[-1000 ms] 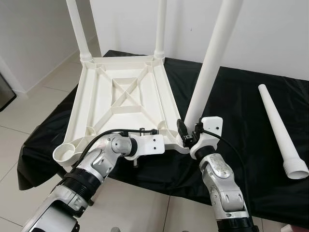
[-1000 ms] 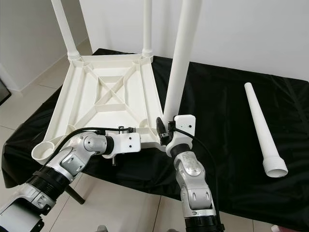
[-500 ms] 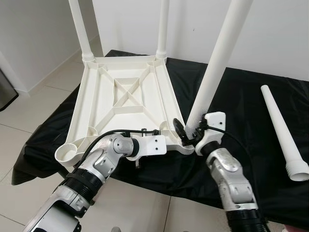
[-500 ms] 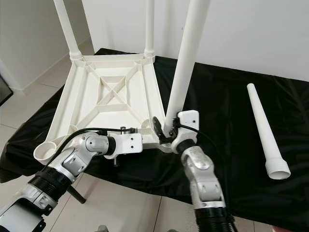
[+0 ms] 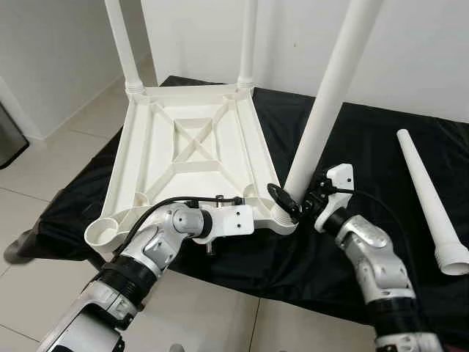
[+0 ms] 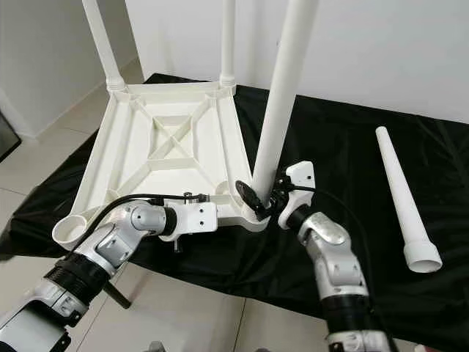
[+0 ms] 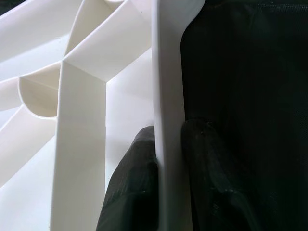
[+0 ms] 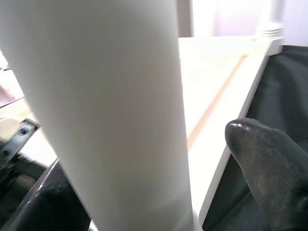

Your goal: Building children table

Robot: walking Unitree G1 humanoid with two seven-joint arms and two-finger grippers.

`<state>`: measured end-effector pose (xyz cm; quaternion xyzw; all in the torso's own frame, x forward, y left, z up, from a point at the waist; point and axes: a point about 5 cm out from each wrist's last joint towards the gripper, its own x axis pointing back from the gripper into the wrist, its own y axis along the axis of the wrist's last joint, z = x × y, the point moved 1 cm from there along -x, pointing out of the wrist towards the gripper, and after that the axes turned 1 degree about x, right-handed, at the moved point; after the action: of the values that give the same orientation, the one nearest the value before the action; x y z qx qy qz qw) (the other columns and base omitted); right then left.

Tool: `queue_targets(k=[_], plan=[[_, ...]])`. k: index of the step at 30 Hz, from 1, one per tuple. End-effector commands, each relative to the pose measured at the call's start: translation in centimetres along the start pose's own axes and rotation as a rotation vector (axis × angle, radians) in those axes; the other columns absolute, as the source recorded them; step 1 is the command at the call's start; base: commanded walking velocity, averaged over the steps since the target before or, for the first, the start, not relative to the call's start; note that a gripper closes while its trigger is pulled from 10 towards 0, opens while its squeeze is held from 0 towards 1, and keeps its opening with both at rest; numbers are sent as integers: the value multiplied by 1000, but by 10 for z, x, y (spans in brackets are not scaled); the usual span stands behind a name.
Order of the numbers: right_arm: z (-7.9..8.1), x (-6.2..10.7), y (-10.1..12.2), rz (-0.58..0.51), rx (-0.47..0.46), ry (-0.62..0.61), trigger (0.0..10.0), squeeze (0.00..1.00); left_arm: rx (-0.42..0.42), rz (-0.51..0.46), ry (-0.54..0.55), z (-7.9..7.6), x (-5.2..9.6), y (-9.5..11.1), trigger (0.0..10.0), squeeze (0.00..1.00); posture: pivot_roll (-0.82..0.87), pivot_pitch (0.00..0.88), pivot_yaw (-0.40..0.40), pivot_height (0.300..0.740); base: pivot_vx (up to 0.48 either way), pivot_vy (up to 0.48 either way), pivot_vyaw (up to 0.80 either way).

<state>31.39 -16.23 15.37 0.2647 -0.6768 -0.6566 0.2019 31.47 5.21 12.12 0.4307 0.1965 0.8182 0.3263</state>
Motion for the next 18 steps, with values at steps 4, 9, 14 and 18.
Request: queue_targets(k=[4,9,14,18], plan=[[-5,2,-1,6,-19,166,10000,0,-13,5,33,4,1,1,10000,0,-29,0,-18,740,0,0,0],[-11,3,-2,41,6,241,10000,0,-13,8,34,5,2,0,10000,0,-28,0,-14,740,0,0,0],[-16,3,-2,56,27,277,10000,0,-13,8,33,5,2,0,10000,0,-28,0,-11,740,0,0,0],[-21,3,-3,66,32,302,10000,0,-12,7,32,5,2,1,10000,0,-29,0,-8,740,0,0,0]])
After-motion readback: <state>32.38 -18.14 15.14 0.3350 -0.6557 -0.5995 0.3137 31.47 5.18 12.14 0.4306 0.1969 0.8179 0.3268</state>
